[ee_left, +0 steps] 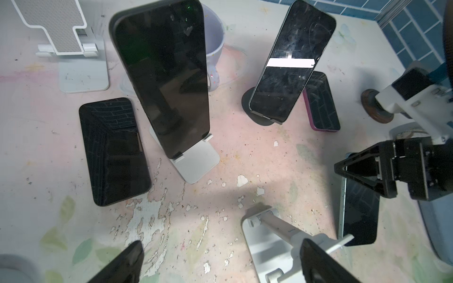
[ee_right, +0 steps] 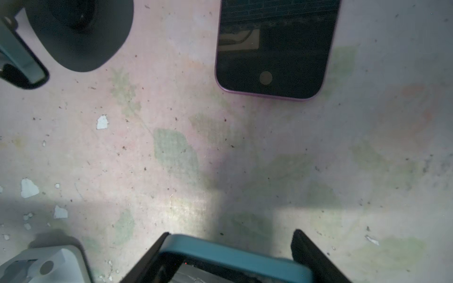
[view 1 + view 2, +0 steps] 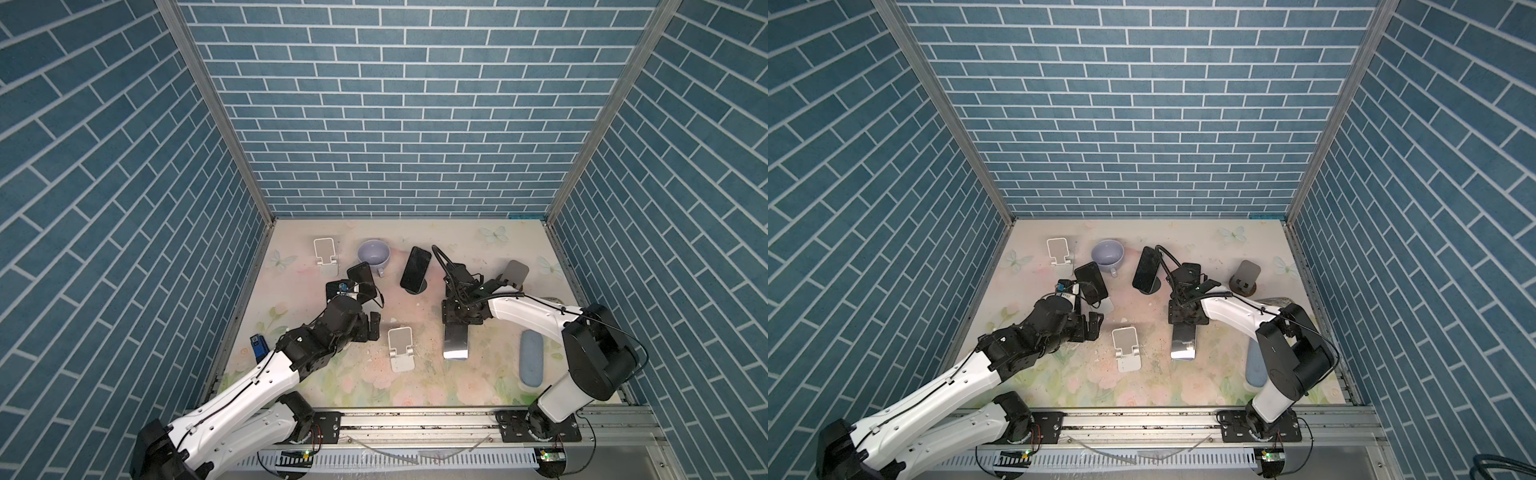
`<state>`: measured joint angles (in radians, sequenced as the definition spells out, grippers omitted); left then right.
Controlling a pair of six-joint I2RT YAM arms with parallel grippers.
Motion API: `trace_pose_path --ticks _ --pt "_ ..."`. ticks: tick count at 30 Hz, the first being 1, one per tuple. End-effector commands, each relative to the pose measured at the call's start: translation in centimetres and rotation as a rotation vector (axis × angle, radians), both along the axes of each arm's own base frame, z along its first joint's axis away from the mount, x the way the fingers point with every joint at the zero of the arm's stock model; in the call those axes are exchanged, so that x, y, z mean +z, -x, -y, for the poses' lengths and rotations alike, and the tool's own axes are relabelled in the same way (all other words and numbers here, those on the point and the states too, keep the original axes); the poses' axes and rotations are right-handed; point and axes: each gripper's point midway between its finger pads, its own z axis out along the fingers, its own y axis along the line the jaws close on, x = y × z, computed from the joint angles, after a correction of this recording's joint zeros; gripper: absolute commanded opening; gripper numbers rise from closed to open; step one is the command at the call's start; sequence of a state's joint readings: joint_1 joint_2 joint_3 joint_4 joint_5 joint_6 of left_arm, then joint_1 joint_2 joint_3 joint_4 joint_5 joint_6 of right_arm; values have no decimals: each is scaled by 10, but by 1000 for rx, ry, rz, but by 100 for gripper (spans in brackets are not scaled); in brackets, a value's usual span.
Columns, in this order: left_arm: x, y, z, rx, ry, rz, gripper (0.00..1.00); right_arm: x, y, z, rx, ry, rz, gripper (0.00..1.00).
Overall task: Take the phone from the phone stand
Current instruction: 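Lower the phone flat with the right gripper while the left gripper nears the stand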
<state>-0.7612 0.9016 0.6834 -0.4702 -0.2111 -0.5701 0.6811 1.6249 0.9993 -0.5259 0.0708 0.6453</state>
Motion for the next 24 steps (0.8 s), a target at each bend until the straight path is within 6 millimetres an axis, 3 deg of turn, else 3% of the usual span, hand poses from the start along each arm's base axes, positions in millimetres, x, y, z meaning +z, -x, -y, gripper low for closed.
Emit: trace_pose_path --ticks 1,14,24 --pt "14 -4 -2 70 -30 40 100 -16 0 7 29 48 -20 44" --pt "24 3 18 124 -141 125 100 -35 -3 23 -42 106 -14 47" --pt "15 8 34 126 -172 103 100 -46 3 25 -75 102 -45 52"
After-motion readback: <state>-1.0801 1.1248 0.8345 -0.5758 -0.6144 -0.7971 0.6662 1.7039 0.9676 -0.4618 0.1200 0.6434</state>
